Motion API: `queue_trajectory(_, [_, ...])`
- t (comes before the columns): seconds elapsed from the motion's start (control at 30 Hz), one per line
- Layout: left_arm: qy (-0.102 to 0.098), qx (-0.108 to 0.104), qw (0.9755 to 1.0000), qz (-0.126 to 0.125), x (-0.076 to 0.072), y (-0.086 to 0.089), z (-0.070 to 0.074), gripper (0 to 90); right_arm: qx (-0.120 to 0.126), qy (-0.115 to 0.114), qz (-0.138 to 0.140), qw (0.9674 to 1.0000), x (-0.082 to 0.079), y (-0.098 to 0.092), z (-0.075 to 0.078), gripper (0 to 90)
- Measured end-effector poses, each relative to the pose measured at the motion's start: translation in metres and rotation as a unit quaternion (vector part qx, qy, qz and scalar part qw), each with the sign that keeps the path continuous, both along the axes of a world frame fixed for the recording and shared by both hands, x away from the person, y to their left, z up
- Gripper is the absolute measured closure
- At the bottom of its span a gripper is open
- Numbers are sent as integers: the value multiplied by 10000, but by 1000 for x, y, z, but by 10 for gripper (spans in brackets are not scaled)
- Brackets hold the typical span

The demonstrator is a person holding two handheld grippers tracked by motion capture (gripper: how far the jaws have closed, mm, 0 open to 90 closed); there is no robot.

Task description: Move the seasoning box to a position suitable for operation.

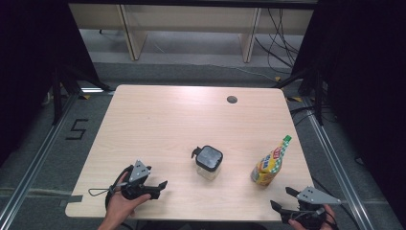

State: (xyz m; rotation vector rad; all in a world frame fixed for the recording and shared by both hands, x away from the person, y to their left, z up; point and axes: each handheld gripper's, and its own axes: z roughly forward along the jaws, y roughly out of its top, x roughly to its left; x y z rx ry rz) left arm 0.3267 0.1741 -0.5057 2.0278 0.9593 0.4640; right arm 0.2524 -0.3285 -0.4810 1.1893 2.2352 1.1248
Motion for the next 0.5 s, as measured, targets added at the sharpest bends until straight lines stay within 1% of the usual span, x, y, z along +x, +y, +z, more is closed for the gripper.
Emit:
queue_trajectory(0.03, [10,132,9999,-56,0,2,1,184,-44,-28,1,10000,0,0,-1,249])
queue_trajectory(0.07, [4,122,9999,-55,0,1,1,184,30,76,-75,9999,-1,1,0,249])
queue_trajectory(0.1, [4,122,9999,-55,0,1,1,184,-3,7,-63,10000,-1,0,0,249])
queue_trajectory(0.17, [19,83,9999,-54,0,1,1,184,15,51,-65,10000,-1,0,0,249])
queue_trajectory(0.2, [10,55,10000,-58,0,1,2,184,10,29,-50,10000,-1,0,0,249])
queue_trajectory(0.23, [2,62,10000,-59,0,2,2,185,-58,-16,-27,10000,1,0,-1,249])
queue_trajectory(0.27, [-9,23,10000,-73,1,2,3,185,-36,38,2,10000,0,0,0,249])
queue_trajectory(0.3, [-9,23,10000,-73,1,2,3,185,-36,38,2,10000,0,0,0,249])
queue_trajectory(0.33, [-55,-72,9999,-44,1,0,2,185,-33,-2,-14,10000,0,0,0,249])
queue_trajectory(0.37, [-22,-27,10000,-83,2,1,4,187,-22,13,-13,10000,0,1,0,249])
queue_trajectory(0.4, [-72,-43,9999,-143,4,0,5,196,-26,-7,-18,10000,0,1,-1,249])
queue_trajectory(0.43, [-106,-100,9997,-176,6,-2,6,201,-5,26,1,10000,0,1,-1,249])
queue_trajectory(0.47, [-157,-97,9996,-191,8,-3,7,202,-17,19,12,10000,1,0,-1,249])
queue_trajectory(0.5, [-178,-144,9996,-185,9,-5,8,217,-69,-28,6,10000,1,0,-1,249])
